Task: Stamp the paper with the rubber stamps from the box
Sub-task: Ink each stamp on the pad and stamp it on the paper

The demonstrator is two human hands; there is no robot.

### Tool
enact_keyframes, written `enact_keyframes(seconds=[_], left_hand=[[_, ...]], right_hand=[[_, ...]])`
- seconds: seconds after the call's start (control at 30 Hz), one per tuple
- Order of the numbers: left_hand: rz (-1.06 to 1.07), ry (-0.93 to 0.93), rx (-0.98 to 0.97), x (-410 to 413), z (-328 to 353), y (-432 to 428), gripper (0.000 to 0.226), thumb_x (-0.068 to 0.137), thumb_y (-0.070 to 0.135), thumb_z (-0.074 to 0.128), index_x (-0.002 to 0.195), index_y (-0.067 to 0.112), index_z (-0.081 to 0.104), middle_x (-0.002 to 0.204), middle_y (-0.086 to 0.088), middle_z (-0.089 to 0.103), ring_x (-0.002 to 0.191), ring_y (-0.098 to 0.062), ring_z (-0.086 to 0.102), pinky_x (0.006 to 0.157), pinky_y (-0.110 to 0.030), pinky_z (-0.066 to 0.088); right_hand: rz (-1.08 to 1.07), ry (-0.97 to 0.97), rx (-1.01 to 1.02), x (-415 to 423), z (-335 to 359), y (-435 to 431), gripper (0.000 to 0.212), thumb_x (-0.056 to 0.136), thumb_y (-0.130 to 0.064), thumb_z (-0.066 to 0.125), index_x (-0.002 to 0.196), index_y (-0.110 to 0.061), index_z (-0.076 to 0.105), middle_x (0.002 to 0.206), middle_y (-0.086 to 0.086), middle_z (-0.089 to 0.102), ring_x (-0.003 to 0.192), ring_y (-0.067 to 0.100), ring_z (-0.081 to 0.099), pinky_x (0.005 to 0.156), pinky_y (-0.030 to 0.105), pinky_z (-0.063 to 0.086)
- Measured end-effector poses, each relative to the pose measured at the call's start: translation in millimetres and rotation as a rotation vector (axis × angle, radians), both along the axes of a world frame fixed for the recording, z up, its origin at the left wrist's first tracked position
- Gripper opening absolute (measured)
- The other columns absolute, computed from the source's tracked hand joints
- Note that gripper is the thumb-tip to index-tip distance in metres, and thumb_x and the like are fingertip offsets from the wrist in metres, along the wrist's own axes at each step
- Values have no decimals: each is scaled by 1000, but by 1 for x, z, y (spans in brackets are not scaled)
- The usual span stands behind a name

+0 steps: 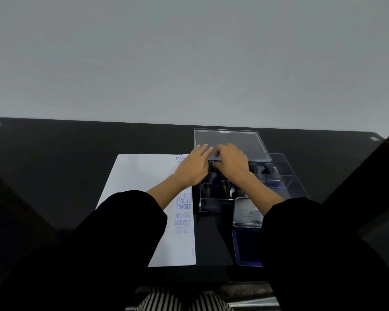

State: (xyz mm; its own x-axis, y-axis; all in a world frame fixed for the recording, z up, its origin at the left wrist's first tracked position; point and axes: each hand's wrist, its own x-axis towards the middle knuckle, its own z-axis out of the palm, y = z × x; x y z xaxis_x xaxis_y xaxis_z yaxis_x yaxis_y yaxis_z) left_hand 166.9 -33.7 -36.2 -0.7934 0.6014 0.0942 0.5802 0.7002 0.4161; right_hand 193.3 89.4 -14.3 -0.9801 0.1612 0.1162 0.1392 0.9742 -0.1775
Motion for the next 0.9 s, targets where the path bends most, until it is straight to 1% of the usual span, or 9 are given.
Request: enact_keyframes(seconds=[0.1, 0.2, 0.37, 0.5, 0.57, 0.63, 0.7, 0.77, 0.9], left_hand=[[-4, -3, 4, 0, 0, 0, 50, 99, 9, 27, 148, 6, 17, 157, -11, 12, 147, -23, 7, 120, -30, 7], [1, -8, 13, 0, 0, 0, 49, 100, 12, 26, 148, 8, 18, 157, -11, 13, 147, -24, 7, 120, -31, 8], [18, -19, 34, 2, 1, -3, 48, 101, 18, 27, 148, 7, 19, 157, -11, 14, 147, -23, 9, 118, -29, 8], [22, -10, 62, 9, 5, -8, 48, 101, 20, 28, 147, 7, 20, 157, -8, 16, 147, -20, 11, 117, -26, 9], [25, 2, 67, 12, 10, -14, 48, 101, 20, 29, 147, 7, 22, 156, -8, 18, 146, -19, 12, 117, -27, 12], [36, 10, 67, 15, 16, -21, 48, 101, 21, 29, 146, 7, 23, 156, -8, 20, 146, -20, 13, 117, -28, 13], [50, 21, 57, 21, 24, -28, 47, 101, 22, 29, 146, 7, 23, 155, -8, 21, 146, -20, 13, 117, -29, 14], [56, 24, 52, 30, 32, -34, 47, 101, 22, 29, 146, 7, 24, 155, -8, 22, 146, -20, 13, 117, -30, 15], [47, 34, 47, 53, 41, -45, 45, 102, 23, 29, 145, 9, 27, 153, -7, 28, 146, -20, 16, 116, -30, 18]], right_hand=[[-9, -57, -70, -4, -1, -5, 31, 88, -23, 60, 113, -5, 59, 112, 16, 64, 101, 32, 62, 79, 36, 49], [-38, -100, -117, -6, -1, -9, 32, 88, -24, 59, 107, 1, 61, 106, 19, 65, 97, 34, 63, 72, 34, 46], [-81, -126, -112, -9, -3, -14, 28, 89, -21, 54, 107, 0, 58, 109, 19, 64, 100, 34, 63, 80, 38, 50], [-126, -122, -159, -7, 0, -14, 31, 87, -30, 60, 102, -2, 62, 103, 15, 67, 96, 30, 65, 73, 33, 49], [-164, -91, -269, -4, 3, -13, 32, 84, -32, 64, 102, -6, 62, 101, 11, 67, 94, 28, 64, 70, 31, 46], [-191, -45, -417, 0, 8, -11, 29, 82, -30, 68, 99, -10, 55, 100, 9, 65, 93, 27, 64, 71, 32, 48], [-212, 50, -586, 7, 16, -11, 27, 80, -25, 69, 92, -15, 46, 101, 11, 66, 87, 30, 66, 77, 40, 54], [-224, 165, -732, 17, 26, -11, 27, 80, -20, 68, 93, -17, 43, 101, 13, 66, 80, 31, 67, 78, 48, 56], [-194, 311, -791, 46, 43, -7, 24, 83, -16, 63, 103, -20, 51, 98, 12, 67, 74, 28, 64, 74, 49, 57]])
